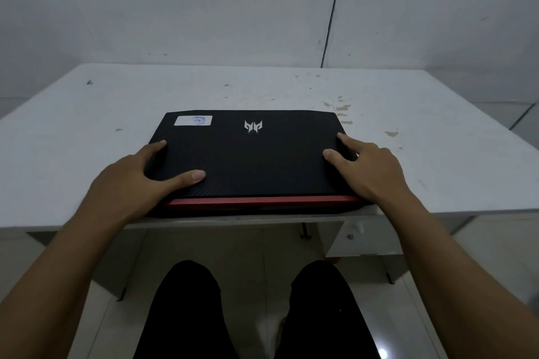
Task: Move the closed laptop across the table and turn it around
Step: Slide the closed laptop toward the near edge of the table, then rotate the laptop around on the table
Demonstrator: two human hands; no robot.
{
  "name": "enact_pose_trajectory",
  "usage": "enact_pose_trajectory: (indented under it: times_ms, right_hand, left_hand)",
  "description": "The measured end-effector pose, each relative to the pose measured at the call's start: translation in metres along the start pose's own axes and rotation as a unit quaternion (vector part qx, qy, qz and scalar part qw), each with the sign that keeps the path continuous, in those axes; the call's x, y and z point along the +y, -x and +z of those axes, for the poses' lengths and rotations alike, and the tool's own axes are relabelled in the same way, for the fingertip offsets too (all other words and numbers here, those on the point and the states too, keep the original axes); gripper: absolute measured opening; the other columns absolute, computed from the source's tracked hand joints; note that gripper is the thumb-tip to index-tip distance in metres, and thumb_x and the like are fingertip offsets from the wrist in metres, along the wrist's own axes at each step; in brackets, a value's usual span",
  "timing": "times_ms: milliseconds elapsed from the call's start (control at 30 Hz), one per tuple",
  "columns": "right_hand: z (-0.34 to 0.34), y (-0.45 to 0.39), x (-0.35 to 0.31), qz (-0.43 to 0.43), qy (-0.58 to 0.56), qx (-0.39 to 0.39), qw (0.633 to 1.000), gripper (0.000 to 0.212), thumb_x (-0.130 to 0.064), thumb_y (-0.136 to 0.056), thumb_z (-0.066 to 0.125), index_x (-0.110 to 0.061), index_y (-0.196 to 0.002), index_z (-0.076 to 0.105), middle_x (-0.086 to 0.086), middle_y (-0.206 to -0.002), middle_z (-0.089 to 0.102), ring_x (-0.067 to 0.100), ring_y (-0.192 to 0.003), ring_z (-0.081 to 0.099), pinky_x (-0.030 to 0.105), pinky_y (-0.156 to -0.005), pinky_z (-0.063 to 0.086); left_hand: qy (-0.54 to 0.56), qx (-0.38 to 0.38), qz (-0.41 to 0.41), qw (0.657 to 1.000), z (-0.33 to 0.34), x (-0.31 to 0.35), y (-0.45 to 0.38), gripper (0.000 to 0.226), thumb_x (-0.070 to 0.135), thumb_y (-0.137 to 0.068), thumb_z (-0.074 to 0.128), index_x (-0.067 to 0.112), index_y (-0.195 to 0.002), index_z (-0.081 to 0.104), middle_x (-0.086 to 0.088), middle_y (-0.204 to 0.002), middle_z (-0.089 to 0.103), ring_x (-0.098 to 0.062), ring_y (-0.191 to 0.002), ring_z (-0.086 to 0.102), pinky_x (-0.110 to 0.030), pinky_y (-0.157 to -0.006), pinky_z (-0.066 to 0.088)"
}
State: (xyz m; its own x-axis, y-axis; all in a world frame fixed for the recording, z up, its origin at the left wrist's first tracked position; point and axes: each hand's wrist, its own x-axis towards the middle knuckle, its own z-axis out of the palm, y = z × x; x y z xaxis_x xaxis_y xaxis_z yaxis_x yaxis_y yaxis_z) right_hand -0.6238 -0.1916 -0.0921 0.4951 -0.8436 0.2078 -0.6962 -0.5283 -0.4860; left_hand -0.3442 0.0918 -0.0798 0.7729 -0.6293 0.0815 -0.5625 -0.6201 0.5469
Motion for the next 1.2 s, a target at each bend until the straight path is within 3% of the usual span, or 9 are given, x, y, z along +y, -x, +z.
enact_pose_trajectory:
  times_ms: [267,433,633,867,933,1000,1067,1200]
  right_hand:
    - [-0.003,-0.005,-0.006,0.002,0.090,-0.040,0.995,0.073,-0.077,-0.091,0.032,-0.044,-0.156,0.039,0.003,-0.128,0.069,0.029,-0.110,0.062,0.035,-0.072,0.038]
    - [-0.009,-0.007,-0.011,0.002,0.157,-0.054,0.986,0.067,-0.067,-0.094,0.026,-0.045,-0.155,0.040,0.004,-0.104,0.072,0.023,-0.086,0.055,0.034,-0.068,0.040]
    - [-0.009,-0.003,-0.014,0.007,0.166,-0.052,0.985,0.066,-0.066,-0.095,0.024,-0.045,-0.156,0.039,0.000,-0.084,0.059,0.021,-0.080,0.049,0.034,-0.064,0.036]
    - [-0.004,0.000,-0.017,0.023,0.198,-0.035,0.979,0.065,-0.067,-0.098,0.018,-0.045,-0.158,0.031,0.005,-0.100,0.071,0.023,-0.081,0.052,0.034,-0.064,0.037]
    - [-0.001,0.005,-0.018,0.040,0.165,-0.056,0.984,0.066,-0.067,-0.099,0.019,-0.043,-0.160,0.027,0.011,-0.116,0.069,0.030,-0.100,0.057,0.038,-0.072,0.042]
    - [0.002,0.015,-0.022,0.058,0.111,-0.070,0.990,0.067,-0.066,-0.100,0.023,-0.041,-0.162,0.025,0.018,-0.132,0.056,0.037,-0.123,0.046,0.045,-0.092,0.040]
    - [0.007,0.032,-0.026,0.072,0.074,-0.025,0.994,0.066,-0.065,-0.099,0.031,-0.040,-0.159,0.033,0.016,-0.132,0.049,0.035,-0.126,0.040,0.048,-0.100,0.035]
    - [0.019,0.081,-0.039,0.072,-0.018,0.121,0.990,0.053,-0.052,-0.098,0.054,-0.030,-0.146,0.058,0.014,-0.130,0.053,0.031,-0.120,0.047,0.046,-0.102,0.036]
  left_hand:
    - [-0.046,-0.020,0.003,0.999,-0.004,-0.002,-0.003,0.118,0.107,-0.050,0.044,0.049,-0.152,0.038,0.000,-0.149,0.054,-0.028,-0.133,0.050,-0.044,-0.101,0.040]
    - [-0.075,-0.012,0.008,0.997,-0.001,-0.003,-0.003,0.117,0.108,-0.052,0.040,0.048,-0.152,0.038,-0.002,-0.143,0.057,-0.029,-0.129,0.053,-0.044,-0.099,0.041]
    - [-0.084,0.003,0.013,0.996,0.003,-0.007,-0.001,0.114,0.107,-0.055,0.039,0.047,-0.152,0.038,-0.003,-0.137,0.060,-0.029,-0.124,0.056,-0.044,-0.096,0.042]
    - [-0.083,0.010,0.016,0.996,0.006,-0.007,0.002,0.114,0.106,-0.058,0.036,0.045,-0.154,0.035,-0.002,-0.129,0.061,-0.028,-0.119,0.057,-0.043,-0.092,0.044]
    - [-0.077,0.003,0.015,0.997,0.007,-0.008,0.003,0.114,0.106,-0.059,0.035,0.046,-0.155,0.032,-0.001,-0.123,0.059,-0.027,-0.117,0.057,-0.043,-0.089,0.045]
    - [-0.087,-0.008,0.005,0.996,0.006,-0.008,0.003,0.114,0.107,-0.058,0.032,0.049,-0.156,0.027,0.000,-0.119,0.056,-0.028,-0.114,0.057,-0.043,-0.086,0.046]
    - [-0.141,-0.011,-0.006,0.990,0.007,-0.006,-0.001,0.116,0.109,-0.056,0.024,0.051,-0.156,0.022,-0.008,-0.123,0.053,-0.033,-0.117,0.053,-0.047,-0.090,0.044]
    - [-0.216,-0.017,-0.010,0.976,0.014,0.007,-0.025,0.118,0.109,-0.055,0.006,0.050,-0.157,0.020,-0.024,-0.144,0.035,-0.042,-0.134,0.032,-0.054,-0.105,0.027]
